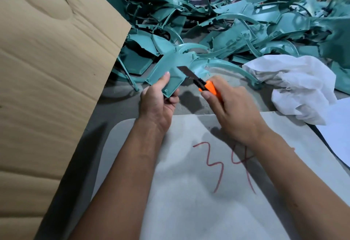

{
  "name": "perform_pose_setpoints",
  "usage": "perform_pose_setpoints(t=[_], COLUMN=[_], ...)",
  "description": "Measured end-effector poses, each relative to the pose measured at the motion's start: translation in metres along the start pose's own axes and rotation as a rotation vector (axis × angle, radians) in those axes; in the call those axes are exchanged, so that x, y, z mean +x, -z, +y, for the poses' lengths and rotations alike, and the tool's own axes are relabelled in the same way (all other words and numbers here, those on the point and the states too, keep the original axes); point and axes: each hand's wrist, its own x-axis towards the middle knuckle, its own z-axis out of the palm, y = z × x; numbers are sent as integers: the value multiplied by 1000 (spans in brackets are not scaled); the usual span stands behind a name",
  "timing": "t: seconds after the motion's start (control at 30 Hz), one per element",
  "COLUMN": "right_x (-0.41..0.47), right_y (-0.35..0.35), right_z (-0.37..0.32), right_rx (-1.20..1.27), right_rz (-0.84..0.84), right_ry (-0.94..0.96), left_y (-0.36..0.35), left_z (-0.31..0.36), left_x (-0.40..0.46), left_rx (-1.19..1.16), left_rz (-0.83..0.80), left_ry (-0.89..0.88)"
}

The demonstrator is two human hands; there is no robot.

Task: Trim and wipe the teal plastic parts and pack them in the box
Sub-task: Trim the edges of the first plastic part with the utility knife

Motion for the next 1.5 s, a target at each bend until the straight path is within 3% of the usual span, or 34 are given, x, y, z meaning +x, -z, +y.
perform_pose_setpoints(t=[0.1,0.27,0.43,0.57,0.8,0.93,1.03,1.17,1.37,1.5], right_x=[0,0,0,0,2,0,1,3,-2,2], right_y=[-2,-1,-1,-8,3,-2,-11,-3,-8,-4], right_z=[-1,3,3,-7,15,4,1,13,1,9], right_rx=[-66,-15,-90,-134,-127,-103,-171,-218,-164,-208], right_rz=[-8,119,247,94,298,175,70,171,80,177], right_ry=[-1,-95,-134,25,-190,-24,-20,-167,-12,-145], left_y=[2,3,1,3,2,-3,-1,-1,-3,-1], left_z=[2,4,3,4,8,4,5,5,3,5], left_x=[-2,-5,-6,-7,-11,-11,-9,-9,-11,-11], left_rx=[-13,-17,7,-65,-65,-91,-101,-57,-58,-57], left_rz=[-130,-301,-258,-276,-257,-187,-153,-132,-158,-166], left_ry=[-10,58,71,90,104,67,92,94,63,75])
